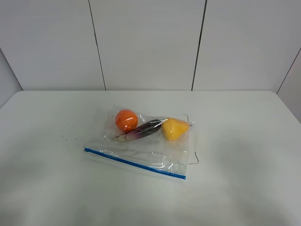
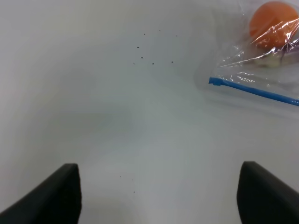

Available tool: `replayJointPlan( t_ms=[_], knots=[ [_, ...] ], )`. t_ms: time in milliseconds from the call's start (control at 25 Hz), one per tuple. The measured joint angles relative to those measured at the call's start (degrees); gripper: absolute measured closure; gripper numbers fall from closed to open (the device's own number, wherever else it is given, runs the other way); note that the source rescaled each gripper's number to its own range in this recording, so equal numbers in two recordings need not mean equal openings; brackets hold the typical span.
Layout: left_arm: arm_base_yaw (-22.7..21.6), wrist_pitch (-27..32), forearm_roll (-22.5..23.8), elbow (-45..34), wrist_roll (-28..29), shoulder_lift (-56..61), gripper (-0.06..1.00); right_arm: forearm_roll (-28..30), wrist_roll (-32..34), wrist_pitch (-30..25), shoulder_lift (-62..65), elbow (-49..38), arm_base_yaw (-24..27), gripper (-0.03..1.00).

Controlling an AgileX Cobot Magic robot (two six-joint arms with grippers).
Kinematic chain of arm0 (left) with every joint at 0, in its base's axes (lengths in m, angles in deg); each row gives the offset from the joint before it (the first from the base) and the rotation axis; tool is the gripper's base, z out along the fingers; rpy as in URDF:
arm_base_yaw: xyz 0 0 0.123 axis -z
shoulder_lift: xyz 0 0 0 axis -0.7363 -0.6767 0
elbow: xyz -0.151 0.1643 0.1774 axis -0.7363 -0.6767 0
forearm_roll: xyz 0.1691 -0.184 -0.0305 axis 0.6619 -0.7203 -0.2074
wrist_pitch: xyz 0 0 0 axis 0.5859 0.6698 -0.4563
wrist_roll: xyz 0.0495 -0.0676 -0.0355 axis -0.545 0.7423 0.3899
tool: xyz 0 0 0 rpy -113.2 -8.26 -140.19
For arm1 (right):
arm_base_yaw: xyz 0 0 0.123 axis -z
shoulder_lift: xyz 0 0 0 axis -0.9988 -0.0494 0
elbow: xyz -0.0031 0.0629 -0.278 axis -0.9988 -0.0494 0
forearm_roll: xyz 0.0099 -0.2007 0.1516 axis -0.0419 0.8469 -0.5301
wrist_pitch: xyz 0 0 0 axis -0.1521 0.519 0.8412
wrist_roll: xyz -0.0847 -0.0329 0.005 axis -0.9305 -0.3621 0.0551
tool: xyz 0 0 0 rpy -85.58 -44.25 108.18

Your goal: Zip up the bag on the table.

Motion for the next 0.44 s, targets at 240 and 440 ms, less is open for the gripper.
replayJointPlan(
  t_ms=[240,440],
  knots=[
    [0.0,0.0,0.0,0.0,0.0,0.0,0.04,0.0,0.0,0.0,0.0,0.0,0.0,-0.03],
    [0.0,0.0,0.0,0.0,0.0,0.0,0.04,0.0,0.0,0.0,0.0,0.0,0.0,-0.03]
  ],
)
